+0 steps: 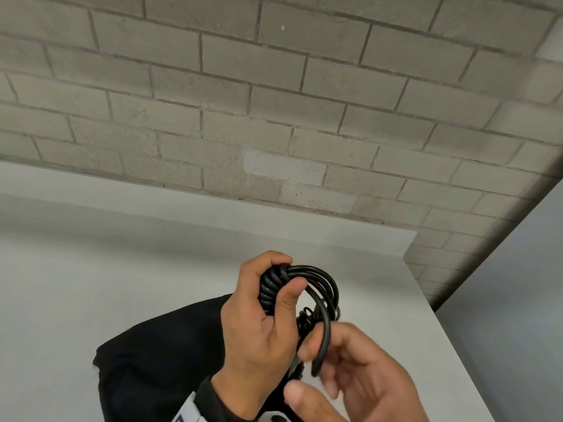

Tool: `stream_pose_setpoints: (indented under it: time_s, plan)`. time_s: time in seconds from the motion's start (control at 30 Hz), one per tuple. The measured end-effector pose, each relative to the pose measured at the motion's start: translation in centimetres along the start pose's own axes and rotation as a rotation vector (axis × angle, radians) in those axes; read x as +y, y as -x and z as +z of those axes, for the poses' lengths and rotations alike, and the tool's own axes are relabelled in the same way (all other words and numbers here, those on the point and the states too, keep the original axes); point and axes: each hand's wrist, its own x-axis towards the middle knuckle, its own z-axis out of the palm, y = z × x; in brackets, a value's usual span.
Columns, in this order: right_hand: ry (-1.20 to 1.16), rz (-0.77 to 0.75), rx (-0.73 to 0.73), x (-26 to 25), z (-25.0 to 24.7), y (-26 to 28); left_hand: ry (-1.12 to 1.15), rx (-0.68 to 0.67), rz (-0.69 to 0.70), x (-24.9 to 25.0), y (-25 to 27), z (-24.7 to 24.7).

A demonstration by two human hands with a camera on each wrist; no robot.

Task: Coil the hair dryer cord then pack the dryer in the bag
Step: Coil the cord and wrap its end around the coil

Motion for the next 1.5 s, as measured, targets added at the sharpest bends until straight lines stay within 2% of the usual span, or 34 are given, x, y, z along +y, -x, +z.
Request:
stream_pose_setpoints:
  time_s: [0.07,0.13,0.17,0.23,0.33,0.43,0.47,0.53,0.57,0.63,0.7,0.77,0.83,0.9,1.0,1.07,1.1,1.23,1.3,1.33,1.37,1.4,1.43,1.5]
  plan:
    - [0.388,-0.224,0.114,1.9,0.2,0.4,0.017,0.015,-0.025,-0.2,-0.1,0.0]
    - [0.554,-0.392,0.307,3.3,0.3,0.5,0.028,0.015,-0.049,-0.3,0.0,0.1]
    - [0.561,-0.467,0.373,3.7,0.5,0.3,0.033,0.010,-0.058,-0.3,0.0,0.1]
    - [0.411,-0.511,0.438,4.0,0.6,0.1,0.050,-0.006,-0.069,-0.1,0.0,0.2]
    - [0.030,-0.330,0.469,3.4,0.0,0.1,0.086,-0.024,-0.087,-0.1,0.0,0.2]
    - [-0.255,-0.135,0.375,2.4,-1.4,0.2,0.084,-0.032,-0.101,-0.2,-0.1,0.2]
    - [-0.376,-0.097,0.283,2.5,-2.2,0.3,0.080,-0.028,-0.108,-0.4,-0.1,0.1]
    - [-0.673,-0.047,-0.035,2.8,-3.3,0.3,0.078,-0.017,-0.117,-0.6,-0.2,0.0]
    - [-0.747,-0.003,-0.130,3.1,-3.5,0.4,0.074,-0.017,-0.116,-0.7,-0.3,-0.1]
    - [-0.666,0.080,-0.186,4.3,-3.8,0.7,0.066,-0.024,-0.118,-0.7,-0.3,-0.1]
    - [-0.377,0.140,-0.088,4.8,-3.9,1.2,0.066,-0.022,-0.129,-0.6,-0.3,-0.1]
    - [-0.069,0.048,-0.022,5.3,-3.6,1.5,0.065,-0.011,-0.138,-0.6,-0.4,-0.2]
    - [0.041,-0.103,-0.034,6.6,-3.4,1.5,0.066,0.012,-0.158,-0.8,-0.7,-0.4]
    - [-0.148,-0.149,-0.044,8.5,-3.3,1.7,0.069,0.021,-0.172,-1.0,-0.8,-0.6]
    - [-0.727,-0.196,-0.269,9.5,-3.1,1.9,0.069,0.011,-0.171,-0.9,-0.8,-0.6]
    - [-1.061,-0.087,-0.115,8.1,-3.9,1.0,0.078,0.017,-0.188,-0.9,-0.9,-0.6]
    - [-1.114,-0.049,-0.033,7.9,-4.1,1.2,0.082,0.027,-0.195,-0.9,-1.0,-0.6]
    - [-0.997,-0.075,0.203,8.9,-6.3,2.0,0.106,0.047,-0.212,-1.0,-1.4,-1.1]
    - [-1.007,0.020,0.334,8.7,-7.3,2.7,0.142,0.046,-0.229,-1.0,-1.5,-1.1]
    - [-0.960,0.007,0.383,8.3,-7.4,2.7,0.174,0.045,-0.242,-1.0,-1.5,-1.1]
    - [-0.810,-0.061,0.420,8.2,-7.3,2.2,0.208,0.044,-0.251,-0.9,-1.5,-1.0]
    - [-0.724,-0.105,0.346,8.5,-6.5,1.9,0.234,0.043,-0.256,-0.7,-1.4,-0.9]
    - [-0.637,-0.056,0.364,8.4,-6.7,2.1,0.246,0.040,-0.259,-0.7,-1.4,-0.9]
    - [-0.388,-0.069,0.475,7.3,-6.1,1.9,0.244,0.032,-0.266,-0.6,-1.4,-0.8]
